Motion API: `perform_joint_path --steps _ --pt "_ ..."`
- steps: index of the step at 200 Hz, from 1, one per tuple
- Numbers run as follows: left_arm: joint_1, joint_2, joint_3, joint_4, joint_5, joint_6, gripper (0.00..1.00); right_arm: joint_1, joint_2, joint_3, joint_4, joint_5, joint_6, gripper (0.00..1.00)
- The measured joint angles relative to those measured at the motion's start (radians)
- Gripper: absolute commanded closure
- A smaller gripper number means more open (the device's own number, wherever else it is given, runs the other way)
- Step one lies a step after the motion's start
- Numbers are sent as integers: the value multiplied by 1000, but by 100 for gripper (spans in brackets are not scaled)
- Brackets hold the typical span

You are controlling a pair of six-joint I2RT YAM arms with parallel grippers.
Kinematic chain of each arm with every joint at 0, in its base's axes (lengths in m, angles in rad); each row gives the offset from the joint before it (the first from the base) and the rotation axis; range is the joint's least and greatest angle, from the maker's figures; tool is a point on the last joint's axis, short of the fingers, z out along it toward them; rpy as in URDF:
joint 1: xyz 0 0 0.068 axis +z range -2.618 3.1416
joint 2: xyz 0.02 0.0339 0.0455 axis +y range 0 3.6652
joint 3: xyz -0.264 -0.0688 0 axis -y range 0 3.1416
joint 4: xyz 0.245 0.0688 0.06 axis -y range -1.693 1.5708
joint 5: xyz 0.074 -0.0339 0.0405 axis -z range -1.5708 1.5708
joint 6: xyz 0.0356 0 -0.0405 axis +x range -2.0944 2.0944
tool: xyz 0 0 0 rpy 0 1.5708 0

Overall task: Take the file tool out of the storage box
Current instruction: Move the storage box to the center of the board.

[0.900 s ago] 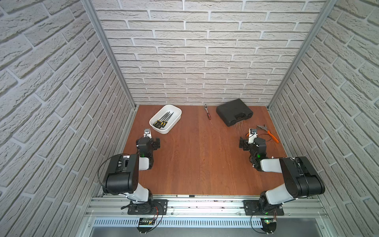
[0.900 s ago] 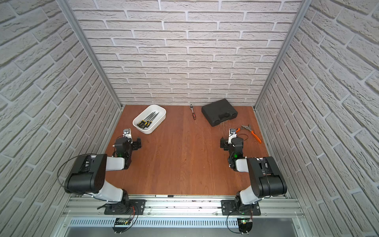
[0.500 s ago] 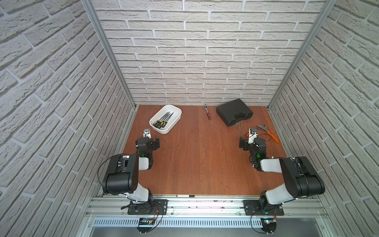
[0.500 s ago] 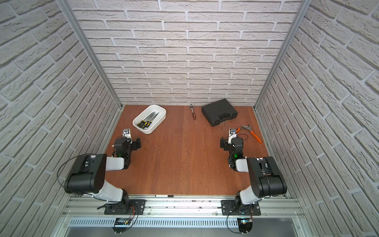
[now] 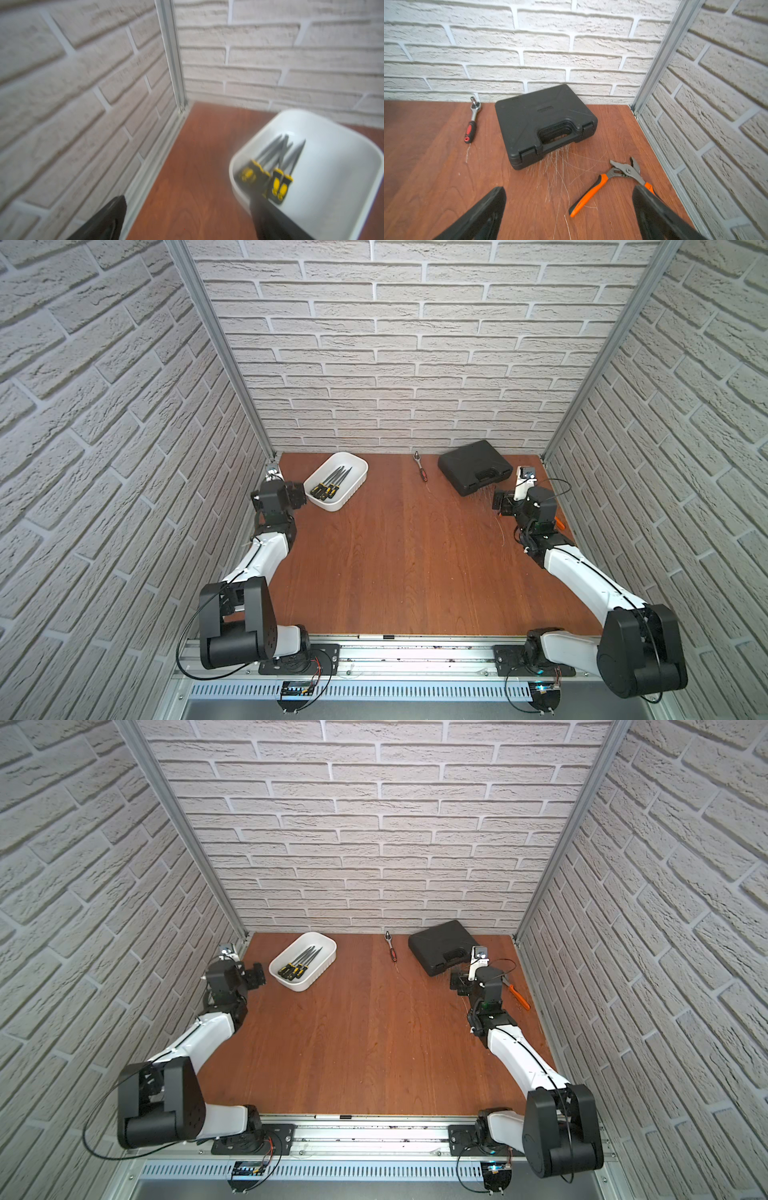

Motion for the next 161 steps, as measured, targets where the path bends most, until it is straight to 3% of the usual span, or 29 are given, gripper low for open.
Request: perform_joint_path --steps 42,69,108,161 --pt "60 325 596 -455 89 10 2 93 60 118 -216 60 43 1" --pt "68 524 856 -703 201 59 2 158 90 122 -282 76 71 1" --pt "58 669 1020 -904 323 124 2 204 111 122 -329 74 116 1" --pt "5 795 1076 -976 341 166 1 210 117 115 -352 63 163 0"
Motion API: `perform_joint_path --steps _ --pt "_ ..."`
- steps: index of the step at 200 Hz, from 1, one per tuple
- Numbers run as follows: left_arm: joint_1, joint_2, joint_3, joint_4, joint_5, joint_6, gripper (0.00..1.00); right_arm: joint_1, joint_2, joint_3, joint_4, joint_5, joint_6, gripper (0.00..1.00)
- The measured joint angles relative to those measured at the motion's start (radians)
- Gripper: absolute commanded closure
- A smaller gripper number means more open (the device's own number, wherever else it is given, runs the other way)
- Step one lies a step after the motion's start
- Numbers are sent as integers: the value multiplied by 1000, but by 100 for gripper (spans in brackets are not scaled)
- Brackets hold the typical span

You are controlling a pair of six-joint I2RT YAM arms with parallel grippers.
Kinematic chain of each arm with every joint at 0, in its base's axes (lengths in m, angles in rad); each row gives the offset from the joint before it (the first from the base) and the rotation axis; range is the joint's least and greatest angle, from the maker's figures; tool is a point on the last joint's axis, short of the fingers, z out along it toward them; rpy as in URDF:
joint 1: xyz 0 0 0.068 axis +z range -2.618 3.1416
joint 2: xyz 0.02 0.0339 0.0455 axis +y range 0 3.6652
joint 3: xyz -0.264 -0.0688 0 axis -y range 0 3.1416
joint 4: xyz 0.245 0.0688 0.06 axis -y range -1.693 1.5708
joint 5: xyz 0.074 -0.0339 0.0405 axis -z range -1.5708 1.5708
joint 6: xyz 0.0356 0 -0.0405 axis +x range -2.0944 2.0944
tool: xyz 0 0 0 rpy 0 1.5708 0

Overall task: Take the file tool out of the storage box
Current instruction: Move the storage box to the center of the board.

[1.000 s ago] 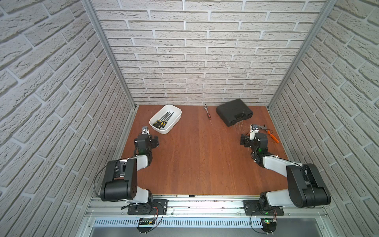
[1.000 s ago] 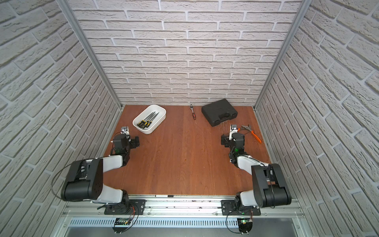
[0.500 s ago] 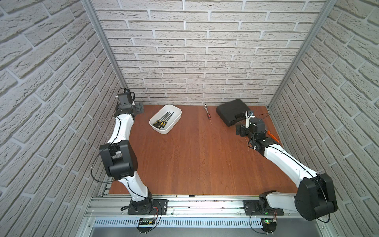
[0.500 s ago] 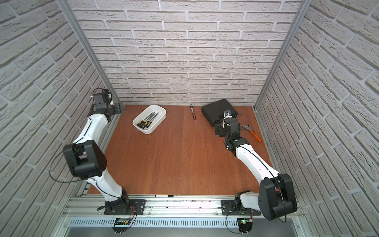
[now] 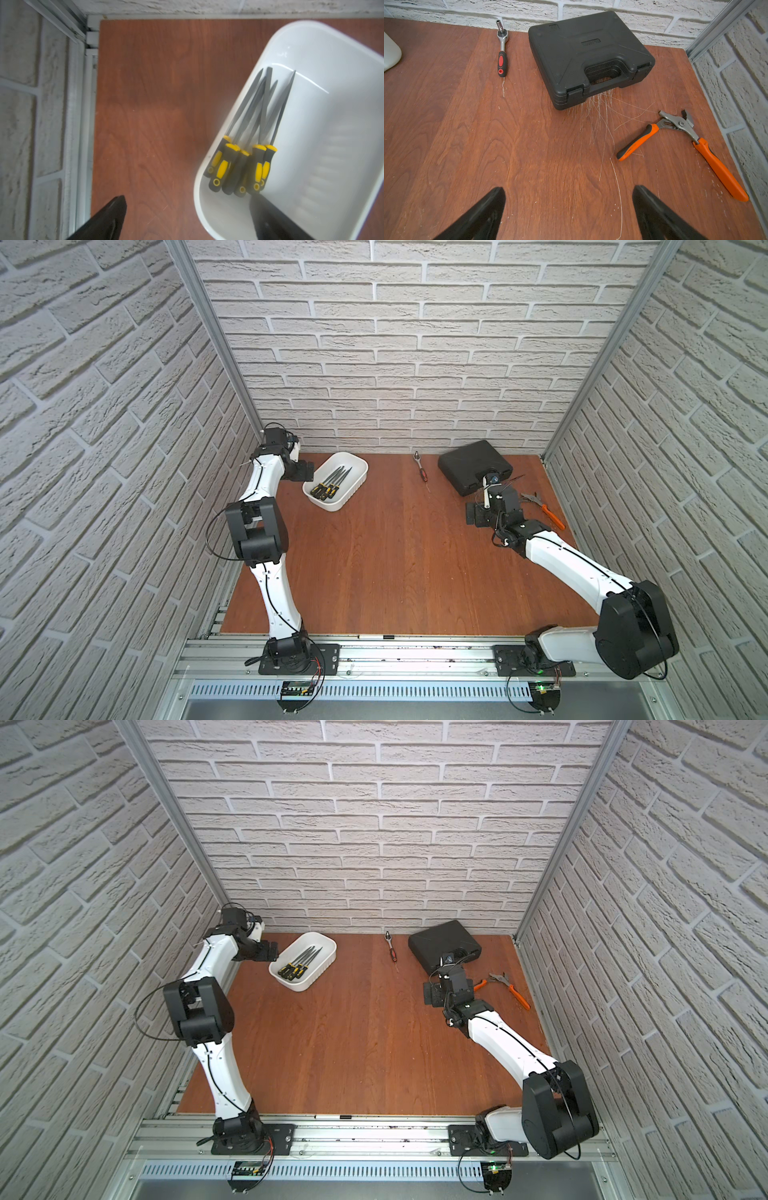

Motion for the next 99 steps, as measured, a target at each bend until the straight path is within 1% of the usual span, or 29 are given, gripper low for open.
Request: perform_joint_path --steps 35,52,84,99 --pt "-16 75 40 -34 0 9 3 1 0 -35 -5 -15 25 1" --pt "-16 92 58 -49 2 5 9 2 3 -36 -8 -26 29 3" --pt "-15 103 77 -53 13 -9 26 5 6 -36 -10 -38 29 7" --pt "-15 104 77 -53 23 -19 28 5 8 -36 -13 -43 29 8"
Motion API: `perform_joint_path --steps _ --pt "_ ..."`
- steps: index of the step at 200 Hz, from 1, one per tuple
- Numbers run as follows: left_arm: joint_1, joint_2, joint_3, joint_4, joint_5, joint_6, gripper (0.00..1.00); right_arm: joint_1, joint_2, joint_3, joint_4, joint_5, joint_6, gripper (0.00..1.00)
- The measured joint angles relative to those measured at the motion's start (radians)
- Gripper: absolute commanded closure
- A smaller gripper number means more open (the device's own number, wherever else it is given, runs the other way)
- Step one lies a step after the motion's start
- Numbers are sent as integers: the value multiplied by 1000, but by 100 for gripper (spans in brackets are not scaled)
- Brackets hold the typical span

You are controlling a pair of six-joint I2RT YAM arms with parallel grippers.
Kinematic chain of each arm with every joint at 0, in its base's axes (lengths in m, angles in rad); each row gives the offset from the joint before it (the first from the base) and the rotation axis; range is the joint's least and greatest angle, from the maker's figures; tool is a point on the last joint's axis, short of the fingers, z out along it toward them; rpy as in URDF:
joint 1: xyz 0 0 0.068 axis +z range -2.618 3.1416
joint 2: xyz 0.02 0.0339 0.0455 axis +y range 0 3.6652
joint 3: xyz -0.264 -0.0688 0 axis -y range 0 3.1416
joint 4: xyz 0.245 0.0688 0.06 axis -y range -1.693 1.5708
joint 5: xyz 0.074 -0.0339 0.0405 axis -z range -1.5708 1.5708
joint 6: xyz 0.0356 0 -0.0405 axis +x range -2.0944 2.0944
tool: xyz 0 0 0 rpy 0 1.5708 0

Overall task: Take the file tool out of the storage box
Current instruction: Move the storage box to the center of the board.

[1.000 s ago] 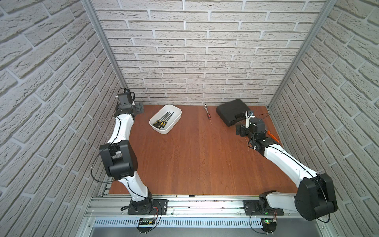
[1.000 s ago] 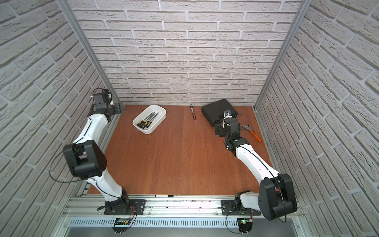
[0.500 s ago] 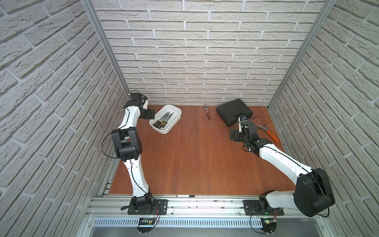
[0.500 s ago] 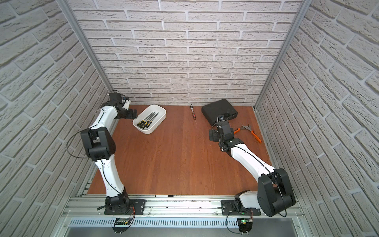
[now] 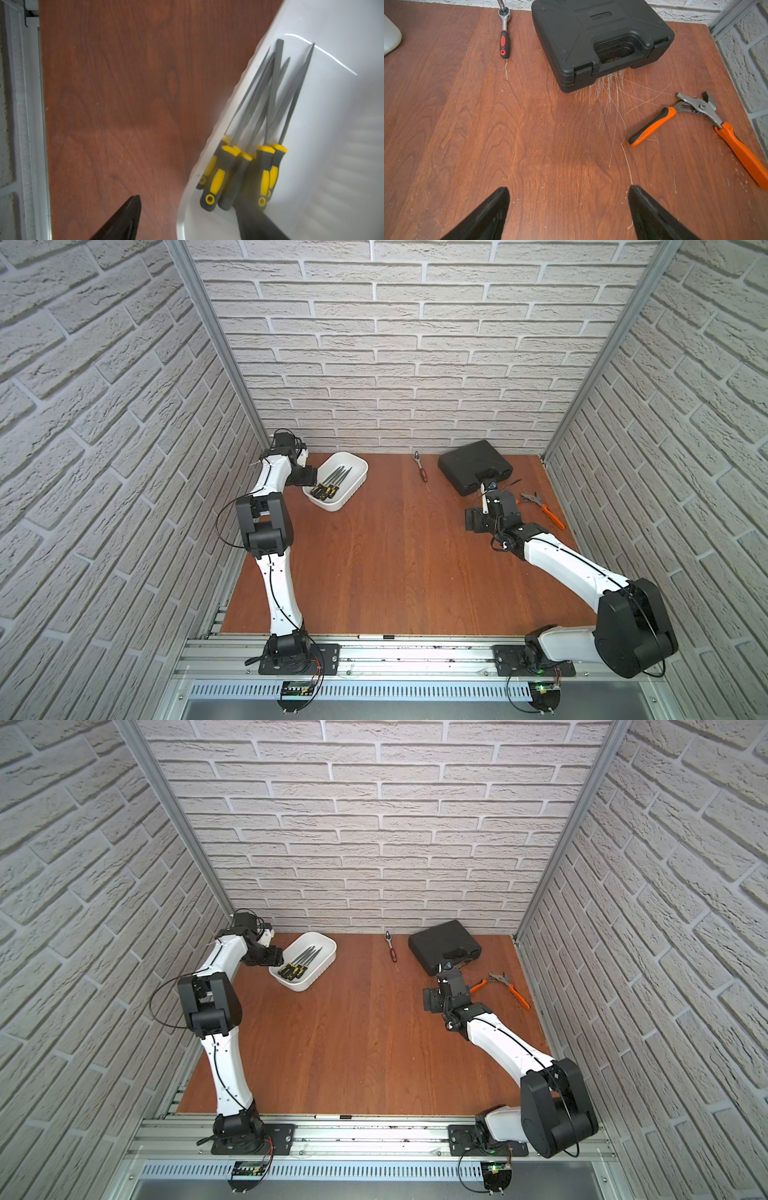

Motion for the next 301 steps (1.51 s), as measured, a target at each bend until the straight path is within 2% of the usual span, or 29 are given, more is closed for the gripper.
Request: perform_joint_path --steps 24,39,68,84,166,183,212,239,255,276,301 --pt "0 3 0 0 11 -8 33 1 9 0 0 -7 0 11" --pt "0 9 5 -2 15 -10 41 1 11 0 0 -7 2 12" --pt "0 51 75 -17 24 -9 48 2 10 0 0 -5 5 12" --pt "0 70 111 -27 26 -7 56 2 8 0 -2 -2 4 12" --pt "-13 78 125 -53 32 -7 68 2 0 -6 -8 2 7 13" --pt "-16 78 114 -49 32 -6 77 2 0 -6 -7 2 7 13" --pt "-20 64 70 -34 40 0 88 2 -4 -18 -7 2 9 12" --pt "-29 24 0 14 33 -11 90 2 -14 -32 -7 2 15 13" --pt "-39 -13 -71 54 24 -21 91 2 -18 -33 -6 2 15 13" --pt "-69 -77 -178 98 10 -32 97 8 -20 -33 -7 2 15 13" --pt "-124 -163 -319 156 0 -54 97 19 -20 -33 -7 1 15 13"
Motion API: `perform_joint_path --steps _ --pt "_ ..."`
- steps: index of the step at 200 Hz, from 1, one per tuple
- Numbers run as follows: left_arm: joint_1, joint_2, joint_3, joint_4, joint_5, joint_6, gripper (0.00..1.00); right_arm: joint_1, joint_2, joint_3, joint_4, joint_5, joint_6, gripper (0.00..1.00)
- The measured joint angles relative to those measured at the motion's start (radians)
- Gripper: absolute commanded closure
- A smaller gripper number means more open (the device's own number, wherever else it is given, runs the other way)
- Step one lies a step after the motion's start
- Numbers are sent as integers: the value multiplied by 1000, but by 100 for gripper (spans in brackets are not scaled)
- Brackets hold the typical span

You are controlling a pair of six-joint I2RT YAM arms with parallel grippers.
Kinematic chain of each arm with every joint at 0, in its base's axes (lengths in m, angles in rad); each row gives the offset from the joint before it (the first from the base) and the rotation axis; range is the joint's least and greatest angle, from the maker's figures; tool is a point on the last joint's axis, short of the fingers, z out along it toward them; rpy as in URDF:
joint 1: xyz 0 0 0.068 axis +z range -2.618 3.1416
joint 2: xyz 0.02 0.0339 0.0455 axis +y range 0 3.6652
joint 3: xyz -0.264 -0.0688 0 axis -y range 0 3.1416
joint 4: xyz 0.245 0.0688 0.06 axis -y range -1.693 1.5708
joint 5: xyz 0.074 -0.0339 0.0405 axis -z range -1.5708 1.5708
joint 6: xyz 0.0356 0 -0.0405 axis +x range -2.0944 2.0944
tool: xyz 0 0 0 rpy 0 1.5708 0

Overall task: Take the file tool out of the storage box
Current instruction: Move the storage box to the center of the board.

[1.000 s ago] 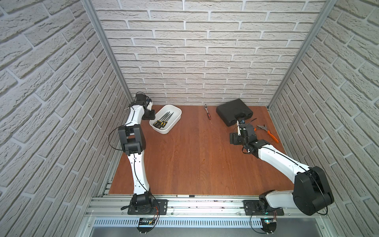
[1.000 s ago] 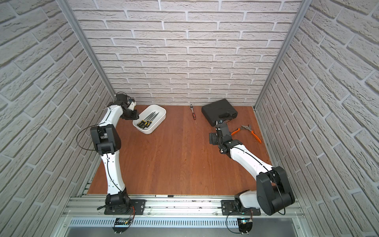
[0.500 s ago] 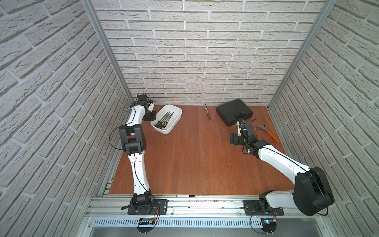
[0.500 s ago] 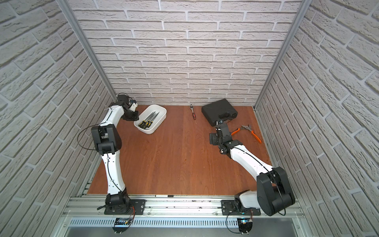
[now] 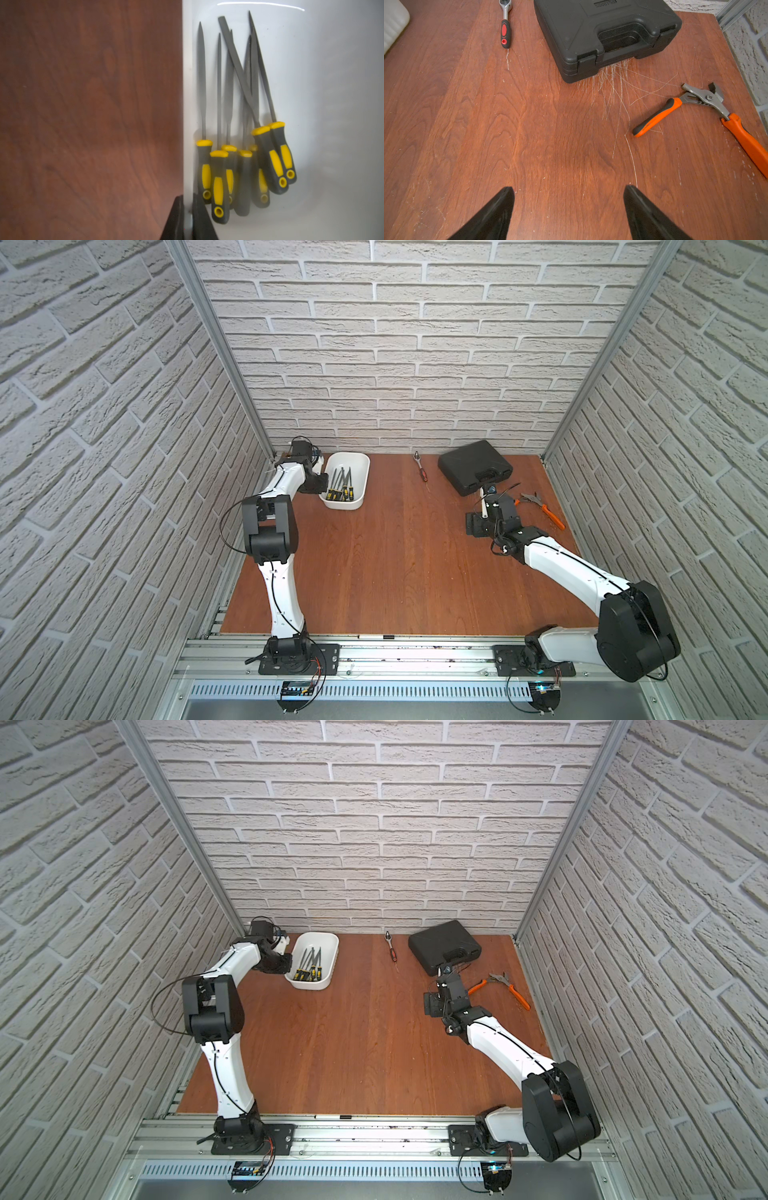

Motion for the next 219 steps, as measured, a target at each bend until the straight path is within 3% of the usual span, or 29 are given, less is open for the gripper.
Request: perform_joint_path --steps 79,179,202,206,219 --pt "-162 -325 -457 102 5 -11 97 45 -2 3 0 -9 -5 13" --pt "-293 -440 -597 94 97 296 100 68 -2 26 0 -55 -16 12" --pt "-315 -438 -596 96 134 374 79 68 2 41 -4 -90 -29 9" --pt "-317 -437 -596 97 140 388 71 68 3 45 -5 -101 -32 9" --pt "-321 -436 -594 108 154 411 6 68 11 70 -14 -139 -49 6"
